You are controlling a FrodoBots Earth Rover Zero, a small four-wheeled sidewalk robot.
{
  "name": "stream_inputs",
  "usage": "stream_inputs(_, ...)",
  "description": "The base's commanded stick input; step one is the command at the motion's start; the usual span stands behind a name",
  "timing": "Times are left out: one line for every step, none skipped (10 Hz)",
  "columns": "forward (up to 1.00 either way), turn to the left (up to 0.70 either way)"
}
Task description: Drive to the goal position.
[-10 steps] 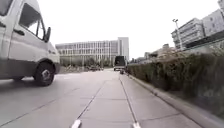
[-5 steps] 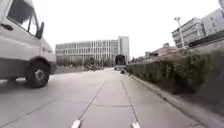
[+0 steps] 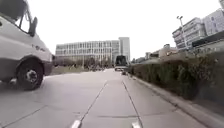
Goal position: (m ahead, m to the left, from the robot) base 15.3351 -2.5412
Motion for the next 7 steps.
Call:
stream_inputs(0.7, 0.0)
stream_inputs(0.7, 0.0)
stream_inputs(0.7, 0.0)
stream_inputs(0.7, 0.0)
stream_inputs(0.7, 0.0)
stream_inputs(0.7, 0.0)
stream_inputs(0.7, 0.0)
